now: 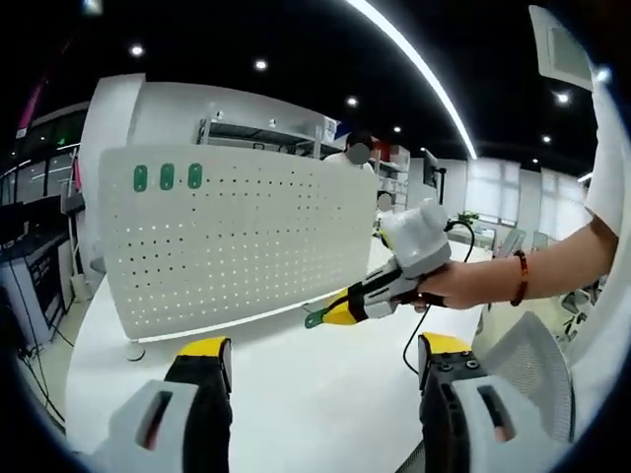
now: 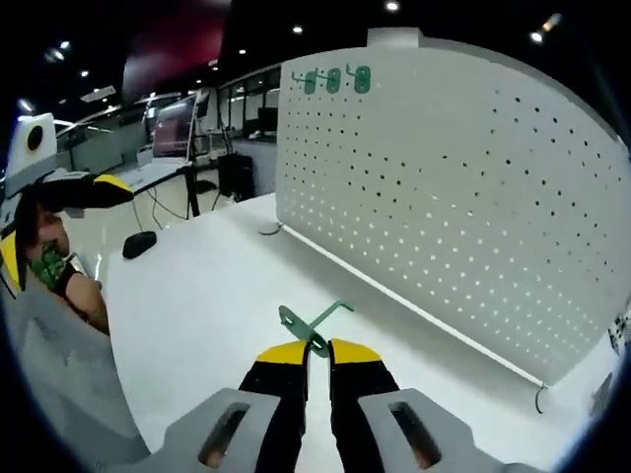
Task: Insert the hook assembly into the mounting plate slot until the hook locks in place.
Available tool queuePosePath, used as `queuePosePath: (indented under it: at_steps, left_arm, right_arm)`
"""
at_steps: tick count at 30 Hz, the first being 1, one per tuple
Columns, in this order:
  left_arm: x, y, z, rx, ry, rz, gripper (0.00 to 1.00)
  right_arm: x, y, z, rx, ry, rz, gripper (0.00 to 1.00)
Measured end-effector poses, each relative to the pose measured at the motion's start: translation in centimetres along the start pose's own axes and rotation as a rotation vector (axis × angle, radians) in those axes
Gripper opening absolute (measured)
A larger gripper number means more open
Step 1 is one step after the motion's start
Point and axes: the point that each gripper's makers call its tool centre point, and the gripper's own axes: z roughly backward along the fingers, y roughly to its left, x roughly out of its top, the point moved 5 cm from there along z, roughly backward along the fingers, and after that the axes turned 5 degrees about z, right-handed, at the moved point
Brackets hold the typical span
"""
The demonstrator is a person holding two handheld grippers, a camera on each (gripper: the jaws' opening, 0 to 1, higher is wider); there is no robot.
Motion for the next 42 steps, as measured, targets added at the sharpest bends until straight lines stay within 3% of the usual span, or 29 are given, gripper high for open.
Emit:
queuePosePath:
  at_steps: [12,17,27,42]
  left_arm:
    - [0.0,-0.6,-0.4,0.004,0.015,0.027,0.76]
    - [0.5,-1.2,-0.7,-0.016,0.012,0.034,0.74]
    - [0.2,-1.8,-1.2,-0.054,0.019,0.042,0.74]
    - [0.4,-2.3,-2.5,-0.133,0.069,0.029,0.63]
  right_arm:
    - [0.1,0.4,2.6,0.030,-0.099,0.049,0.06]
    - [-0.6,0.9,3.4,0.056,-0.106,0.094,0.06]
    - [-0.2,1.3,5.2,0.060,-0.144,0.201,0.06]
    - [0.1,2.6,7.1,0.083,-0.169,0.341,0.06]
